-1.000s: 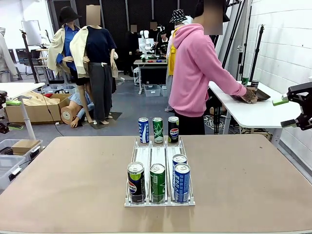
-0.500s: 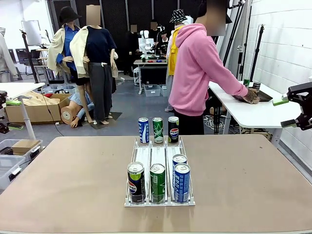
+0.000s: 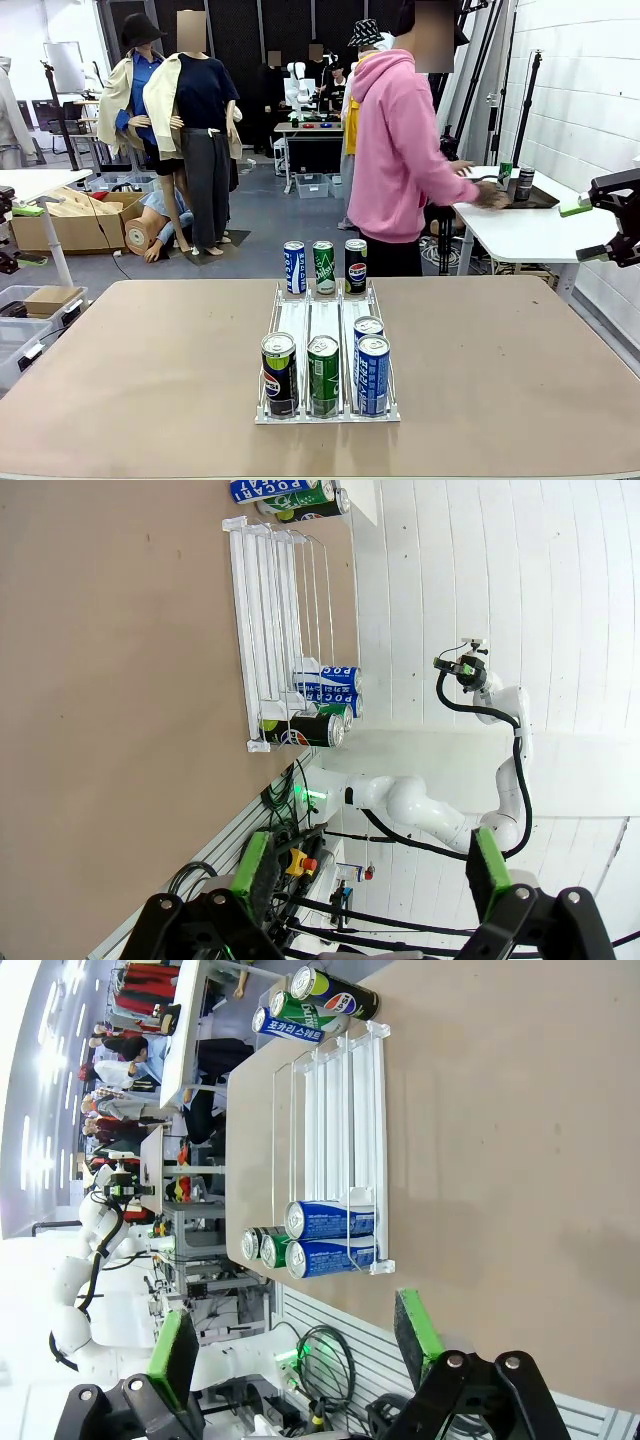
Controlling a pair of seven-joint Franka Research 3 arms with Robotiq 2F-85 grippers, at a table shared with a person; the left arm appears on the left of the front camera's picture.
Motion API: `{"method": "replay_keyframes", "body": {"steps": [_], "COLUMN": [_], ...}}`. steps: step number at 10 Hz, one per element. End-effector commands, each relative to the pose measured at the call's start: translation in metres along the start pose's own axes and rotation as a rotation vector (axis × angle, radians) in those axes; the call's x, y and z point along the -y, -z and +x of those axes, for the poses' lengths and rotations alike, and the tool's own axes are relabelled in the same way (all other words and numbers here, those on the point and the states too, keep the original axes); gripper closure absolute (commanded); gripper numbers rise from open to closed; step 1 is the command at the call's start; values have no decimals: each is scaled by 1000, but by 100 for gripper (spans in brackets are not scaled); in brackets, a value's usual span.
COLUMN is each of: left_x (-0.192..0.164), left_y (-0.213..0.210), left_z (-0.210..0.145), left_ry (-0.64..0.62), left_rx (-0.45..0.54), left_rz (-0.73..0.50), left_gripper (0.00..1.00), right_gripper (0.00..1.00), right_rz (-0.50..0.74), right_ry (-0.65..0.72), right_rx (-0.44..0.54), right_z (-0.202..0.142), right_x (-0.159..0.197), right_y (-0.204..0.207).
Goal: Retrieve and hand over the desired beverage to the person.
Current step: Place the picked can on the Handle tray extended by the person.
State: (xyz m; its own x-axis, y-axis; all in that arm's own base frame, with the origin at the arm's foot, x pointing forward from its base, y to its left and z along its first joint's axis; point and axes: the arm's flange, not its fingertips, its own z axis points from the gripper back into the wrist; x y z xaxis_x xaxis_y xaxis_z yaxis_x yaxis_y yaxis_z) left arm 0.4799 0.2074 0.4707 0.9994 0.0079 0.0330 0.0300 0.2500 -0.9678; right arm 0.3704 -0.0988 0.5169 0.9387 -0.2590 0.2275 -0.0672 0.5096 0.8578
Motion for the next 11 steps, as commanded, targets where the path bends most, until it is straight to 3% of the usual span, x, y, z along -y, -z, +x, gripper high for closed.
{"method": "replay_keyframes", "body": {"steps": [1,11], "left_x": [2,2], "left_y": [0,0], "left_z": [-3,-3], "left_ry": [1,1], "left_rx": [6,6], "left_rz": [3,3], "left_gripper": [0,0], "right_gripper": [0,0], "right_rz": [-3,-3], "right_ry": [2,2], "right_rx": [-4,-4], "right_z": [1,1], "right_x": [0,0], "right_y": [0,0]}}
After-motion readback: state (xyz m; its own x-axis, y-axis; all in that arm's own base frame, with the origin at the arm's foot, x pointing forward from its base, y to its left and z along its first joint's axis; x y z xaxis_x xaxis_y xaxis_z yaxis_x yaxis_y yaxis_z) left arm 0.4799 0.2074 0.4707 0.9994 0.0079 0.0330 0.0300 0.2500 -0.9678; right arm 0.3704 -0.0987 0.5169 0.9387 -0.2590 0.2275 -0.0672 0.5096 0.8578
